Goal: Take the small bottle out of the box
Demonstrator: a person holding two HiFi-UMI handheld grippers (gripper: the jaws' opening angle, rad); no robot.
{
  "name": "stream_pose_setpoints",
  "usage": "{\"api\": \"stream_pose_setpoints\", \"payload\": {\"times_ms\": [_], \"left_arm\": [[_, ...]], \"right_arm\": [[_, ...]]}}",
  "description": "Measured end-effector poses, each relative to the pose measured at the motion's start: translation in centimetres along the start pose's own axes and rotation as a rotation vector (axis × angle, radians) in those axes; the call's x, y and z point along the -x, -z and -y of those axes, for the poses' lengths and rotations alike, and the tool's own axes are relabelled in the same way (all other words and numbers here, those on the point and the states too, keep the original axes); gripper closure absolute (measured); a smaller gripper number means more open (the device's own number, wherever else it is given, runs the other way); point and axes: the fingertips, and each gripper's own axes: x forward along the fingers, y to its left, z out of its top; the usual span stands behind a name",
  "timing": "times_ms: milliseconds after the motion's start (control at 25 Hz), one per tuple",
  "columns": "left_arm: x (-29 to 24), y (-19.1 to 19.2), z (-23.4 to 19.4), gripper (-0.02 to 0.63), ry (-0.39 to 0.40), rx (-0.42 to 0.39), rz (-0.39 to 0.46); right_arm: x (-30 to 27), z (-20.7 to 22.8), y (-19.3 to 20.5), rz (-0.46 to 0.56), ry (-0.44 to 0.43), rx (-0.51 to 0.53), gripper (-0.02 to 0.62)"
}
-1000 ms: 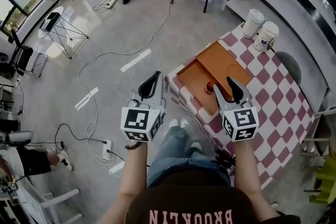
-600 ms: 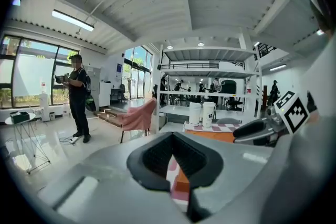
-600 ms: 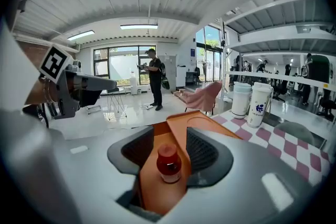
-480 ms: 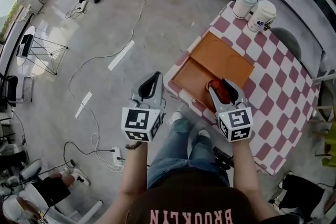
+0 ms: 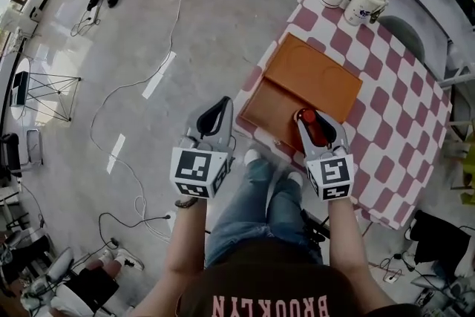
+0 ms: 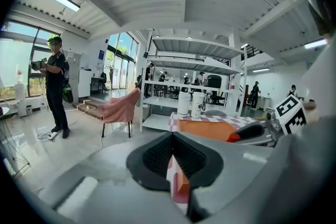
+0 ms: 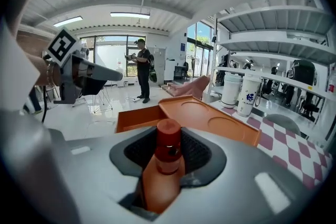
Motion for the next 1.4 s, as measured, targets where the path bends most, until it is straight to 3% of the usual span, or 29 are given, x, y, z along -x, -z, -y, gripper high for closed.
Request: {"api": "stream_pose_setpoints", "payload": {"times_ms": [360, 760, 1120, 1400], "left_arm": [[-1.3, 0.4, 0.6, 0.607, 0.056, -0.022, -0.008], [1.5, -1.0, 2.6, 0.607, 0.025, -0.020, 0.030], [4.8, -5.4, 3.6, 0.607, -0.027, -0.082, 0.135], [7.0, -9.6, 6.3, 0.607, 0.004, -0.136, 0.214]], "right_arm": [[0.1, 0.4, 0.0, -0.002, 0.033, -0.050, 0.457], [3.1, 0.5, -1.8, 0.022, 0.010, -0.061, 0.457], [6.6, 0.9, -6.5, 0.120, 0.013, -0.025, 0.457], [10.5, 1.2, -10.3, 0.191, 0.045, -0.015, 0.457]]}}
